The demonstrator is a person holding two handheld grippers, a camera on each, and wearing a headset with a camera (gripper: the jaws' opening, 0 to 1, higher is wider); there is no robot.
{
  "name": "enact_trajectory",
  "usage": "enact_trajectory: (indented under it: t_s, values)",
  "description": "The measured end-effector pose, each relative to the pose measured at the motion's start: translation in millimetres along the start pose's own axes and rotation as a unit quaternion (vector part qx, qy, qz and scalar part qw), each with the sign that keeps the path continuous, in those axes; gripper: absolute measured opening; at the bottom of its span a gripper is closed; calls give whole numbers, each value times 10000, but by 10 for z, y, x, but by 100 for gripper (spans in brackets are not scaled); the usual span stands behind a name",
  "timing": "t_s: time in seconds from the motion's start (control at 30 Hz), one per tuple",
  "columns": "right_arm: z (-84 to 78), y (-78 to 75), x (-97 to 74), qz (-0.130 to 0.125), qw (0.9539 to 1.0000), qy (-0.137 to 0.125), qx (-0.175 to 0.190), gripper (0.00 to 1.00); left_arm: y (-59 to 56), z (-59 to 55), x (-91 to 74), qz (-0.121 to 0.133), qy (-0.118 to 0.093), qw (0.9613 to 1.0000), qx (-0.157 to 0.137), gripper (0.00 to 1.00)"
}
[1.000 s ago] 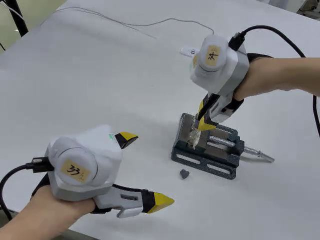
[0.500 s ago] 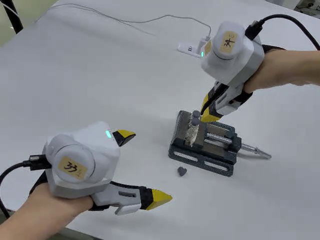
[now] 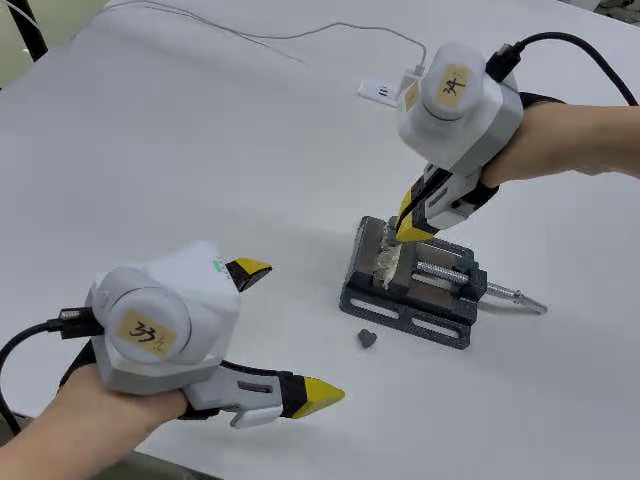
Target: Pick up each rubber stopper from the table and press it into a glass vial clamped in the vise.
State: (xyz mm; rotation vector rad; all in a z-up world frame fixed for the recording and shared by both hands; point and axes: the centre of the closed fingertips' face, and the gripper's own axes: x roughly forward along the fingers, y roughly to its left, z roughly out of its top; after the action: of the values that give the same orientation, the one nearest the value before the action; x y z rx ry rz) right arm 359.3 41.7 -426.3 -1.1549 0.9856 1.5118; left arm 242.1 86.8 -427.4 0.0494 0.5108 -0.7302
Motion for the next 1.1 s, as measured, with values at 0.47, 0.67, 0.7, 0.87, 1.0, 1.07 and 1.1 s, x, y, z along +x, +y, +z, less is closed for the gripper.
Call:
enact_trajectory:
  t_s: [0.47, 0.67, 0.7, 0.87, 1.0, 1.07, 1.1]
  values:
    - [-19, -16, 41, 73, 10000, -14, -53, 0, -19, -1, 47, -67, 18, 10000, -9, 85]
    - [-31, -49, 56, 85, 9998, 63, -146, 0, -10, -10, 28, -75, 50, 10000, 2, 85]
    - [-36, -63, 65, 86, 9998, 86, -137, 0, -4, -13, 25, -70, 54, 10000, -5, 85]
    - [-47, -73, 73, 162, 9997, 193, -42, 0, 8, -6, 29, -65, 56, 10000, -7, 84]
    - [-63, -51, 70, 195, 9996, 164, 144, 0, 15, 14, 43, -81, 46, 10000, 1, 84]
    - [-54, -52, 72, 167, 9997, 157, 117, 0, 24, 27, 52, -80, 26, 10000, -3, 84]
    - [-46, -53, 77, 153, 9997, 172, 112, 0, 28, 32, 56, -78, 18, 10000, -12, 84]
